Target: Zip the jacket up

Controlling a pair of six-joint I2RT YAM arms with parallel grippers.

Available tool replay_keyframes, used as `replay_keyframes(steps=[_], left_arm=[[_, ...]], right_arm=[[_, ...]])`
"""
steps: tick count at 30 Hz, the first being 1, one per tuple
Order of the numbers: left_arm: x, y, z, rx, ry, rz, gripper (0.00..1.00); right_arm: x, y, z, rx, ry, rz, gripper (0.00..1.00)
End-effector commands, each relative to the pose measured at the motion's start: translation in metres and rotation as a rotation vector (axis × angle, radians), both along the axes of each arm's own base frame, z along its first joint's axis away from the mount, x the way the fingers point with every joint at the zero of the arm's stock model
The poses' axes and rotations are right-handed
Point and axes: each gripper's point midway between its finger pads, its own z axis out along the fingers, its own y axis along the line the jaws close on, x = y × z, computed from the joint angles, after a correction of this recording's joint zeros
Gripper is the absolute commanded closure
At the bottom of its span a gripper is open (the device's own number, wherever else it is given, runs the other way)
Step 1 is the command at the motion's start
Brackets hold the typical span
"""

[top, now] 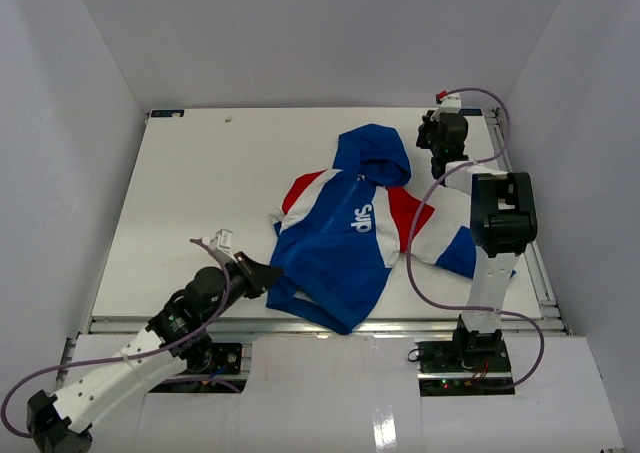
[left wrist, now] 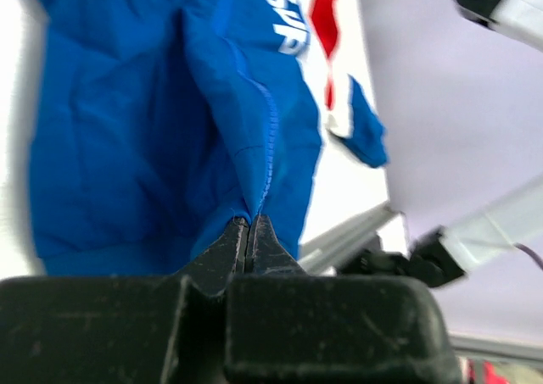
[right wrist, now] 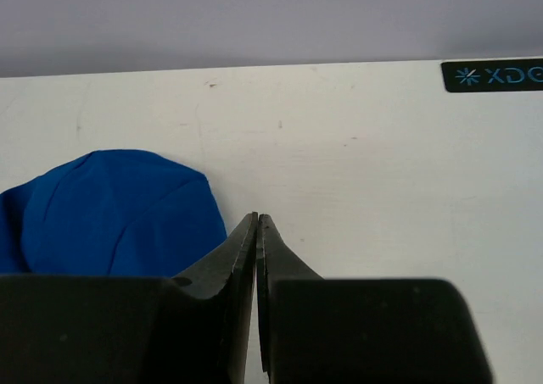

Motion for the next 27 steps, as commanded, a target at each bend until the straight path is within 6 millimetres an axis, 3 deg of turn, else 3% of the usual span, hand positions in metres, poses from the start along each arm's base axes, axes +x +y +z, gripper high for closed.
replay_keyframes(steps=[1,3,5,7,8,10,12,13,14,15,16,18,20,22,27], left_arm=[[0.027,0.008,-0.003,0.104,0.031,0.129,0.95],[0.031,0.005,-0.01,0.122,0.064,0.138,0.67],[0.035,0.004,-0.008,0.129,0.06,0.148,0.52],[0.039,0.005,0.003,0.14,0.022,0.152,0.38],[0.042,0.002,0.02,0.135,-0.021,0.141,0.31],[0.046,-0.004,0.042,0.19,-0.105,0.093,0.19],[0.052,-0.014,0.076,0.219,-0.186,0.041,0.02],[0.054,-0.02,0.099,0.21,-0.222,0.021,0.02],[0.059,-0.026,0.098,0.265,-0.241,-0.01,0.02],[0.06,-0.03,0.103,0.282,-0.248,-0.027,0.02],[0.064,-0.036,0.111,0.294,-0.259,-0.046,0.02],[0.069,-0.048,0.121,0.305,-0.278,-0.088,0.02],[0.072,-0.058,0.126,0.313,-0.305,-0.123,0.02],[0.076,-0.067,0.124,0.325,-0.322,-0.157,0.02],[0.074,-0.086,0.104,0.367,-0.385,-0.277,0.02]], right_arm=[[-0.006,0.038,0.031,0.099,-0.061,0.174,0.92],[-0.019,0.043,0.028,0.135,-0.035,0.189,0.92],[-0.032,0.05,0.041,0.154,-0.042,0.205,0.92],[-0.05,0.06,0.042,0.168,-0.014,0.228,0.92],[-0.062,0.072,0.047,0.171,0.013,0.257,0.92],[-0.084,0.095,0.064,0.163,0.037,0.307,0.82],[-0.109,0.107,0.056,0.146,0.125,0.324,0.64],[-0.13,0.12,0.063,0.122,0.148,0.354,0.54],[-0.143,0.128,0.065,0.1,0.164,0.364,0.33],[-0.164,0.141,0.075,0.054,0.156,0.387,0.28],[-0.179,0.143,0.066,0.024,0.205,0.39,0.25],[-0.22,0.157,0.072,-0.014,0.224,0.436,0.18],[-0.251,0.152,0.05,-0.022,0.308,0.441,0.11],[-0.277,0.147,0.041,0.004,0.363,0.435,0.06],[-0.332,0.161,0.037,0.038,0.382,0.548,0.1]])
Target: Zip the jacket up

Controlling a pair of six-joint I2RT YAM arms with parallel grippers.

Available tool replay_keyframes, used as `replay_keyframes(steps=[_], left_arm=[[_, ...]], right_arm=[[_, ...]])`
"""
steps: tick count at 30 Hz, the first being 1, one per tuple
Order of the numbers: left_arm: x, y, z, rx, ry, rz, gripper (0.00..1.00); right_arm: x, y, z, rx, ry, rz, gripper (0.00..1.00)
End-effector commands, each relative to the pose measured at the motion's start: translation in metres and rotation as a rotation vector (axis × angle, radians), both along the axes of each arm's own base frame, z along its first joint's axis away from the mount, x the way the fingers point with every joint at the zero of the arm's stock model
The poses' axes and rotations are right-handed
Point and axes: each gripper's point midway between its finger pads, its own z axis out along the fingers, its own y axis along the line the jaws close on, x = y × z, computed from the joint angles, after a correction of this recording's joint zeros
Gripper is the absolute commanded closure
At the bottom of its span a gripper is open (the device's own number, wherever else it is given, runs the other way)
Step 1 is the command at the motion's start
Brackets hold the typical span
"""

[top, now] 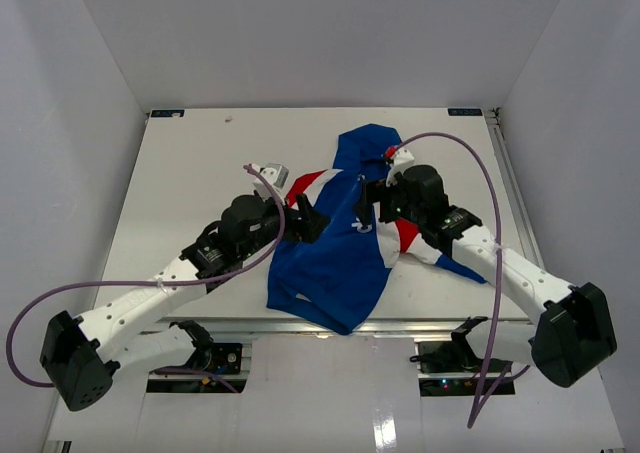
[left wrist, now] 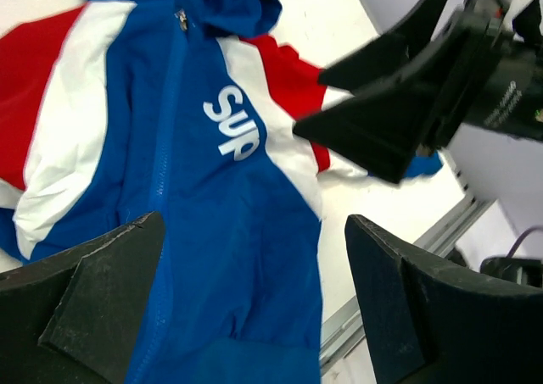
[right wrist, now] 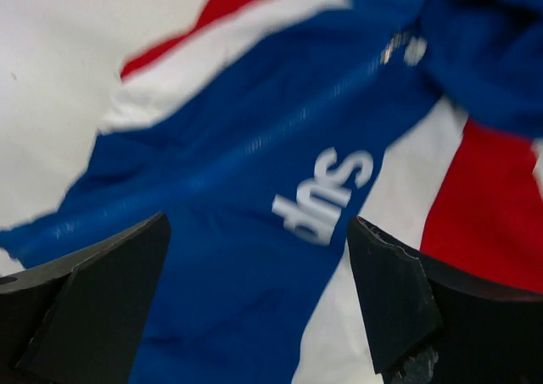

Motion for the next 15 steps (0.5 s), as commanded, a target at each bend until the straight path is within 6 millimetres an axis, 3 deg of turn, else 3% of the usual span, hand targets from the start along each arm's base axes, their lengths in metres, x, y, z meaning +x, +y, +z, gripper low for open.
replay_keyframes(steps=[1,4,6,9,15], left_arm=[[-0.006,-0.015,-0.006,0.045,-0.097,-0.14,0.02],[-0.008,-0.007,-0.01,0.03,-0.181,-0.126,0.02],[-0.015,-0.003,-0.003,-0.009,-0.246,-0.138,0.02],[-0.023,0.002,-0.009,-0.028,-0.301,-0.158,0.02],[-0.037,0.012,-0.002,-0.058,-0.366,-0.175,0.02]], right_arm=[[-0.05,-0.003,-0.02,-0.039,0.08,0.016,0.1],[-0.067,-0.013,-0.012,-0.056,0.032,-0.038,0.1],[-0.08,-0.015,-0.006,-0.014,0.001,-0.034,0.1],[-0.086,-0.02,0.007,0.027,-0.051,-0.041,0.1],[-0.09,-0.032,0.024,0.102,-0.139,-0.072,0.1]])
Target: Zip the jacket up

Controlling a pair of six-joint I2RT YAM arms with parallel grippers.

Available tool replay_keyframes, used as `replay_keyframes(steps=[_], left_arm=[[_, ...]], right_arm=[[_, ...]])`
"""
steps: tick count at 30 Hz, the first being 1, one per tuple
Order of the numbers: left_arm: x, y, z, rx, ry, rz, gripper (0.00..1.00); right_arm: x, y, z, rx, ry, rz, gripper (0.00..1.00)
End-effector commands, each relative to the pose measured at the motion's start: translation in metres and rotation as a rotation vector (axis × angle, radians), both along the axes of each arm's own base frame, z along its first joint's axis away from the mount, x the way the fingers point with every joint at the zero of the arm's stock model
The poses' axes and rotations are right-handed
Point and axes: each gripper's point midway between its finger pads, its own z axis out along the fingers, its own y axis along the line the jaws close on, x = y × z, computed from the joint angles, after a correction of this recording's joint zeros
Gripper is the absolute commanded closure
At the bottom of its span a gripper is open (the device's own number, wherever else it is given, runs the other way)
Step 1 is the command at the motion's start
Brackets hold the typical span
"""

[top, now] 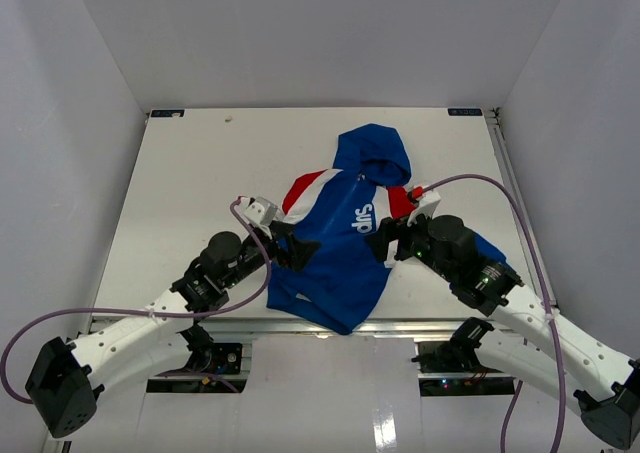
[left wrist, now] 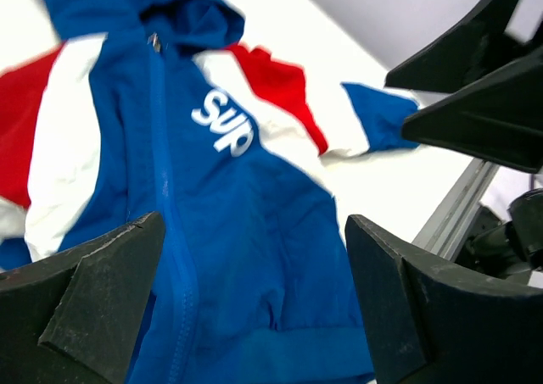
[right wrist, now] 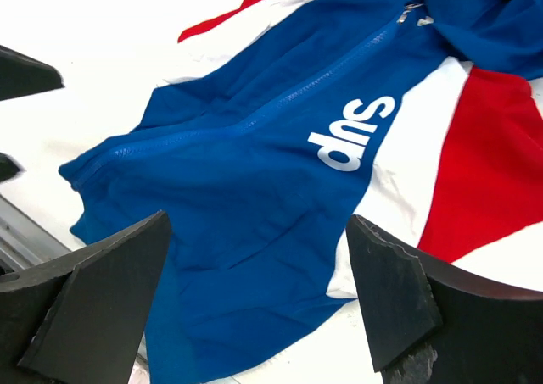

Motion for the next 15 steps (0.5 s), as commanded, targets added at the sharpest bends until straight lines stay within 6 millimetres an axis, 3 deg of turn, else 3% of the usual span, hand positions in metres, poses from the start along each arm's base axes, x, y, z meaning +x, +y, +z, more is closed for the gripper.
replay_keyframes(steps=[1,15], left_arm=[[-0.0072,0.0015,0.0356,-0.079,-0.131,-0.029,0.02],[-0.0082,0.0022,0.0347,-0.069,-0.132,-0.025,0.02]], right_arm=[[0.0055,-0.0057,0.013,0.046,-0.05,-0.053,0.1],[0.0072,-0.0133,0.0157,0.04,-0.075,-0.082,0.1]])
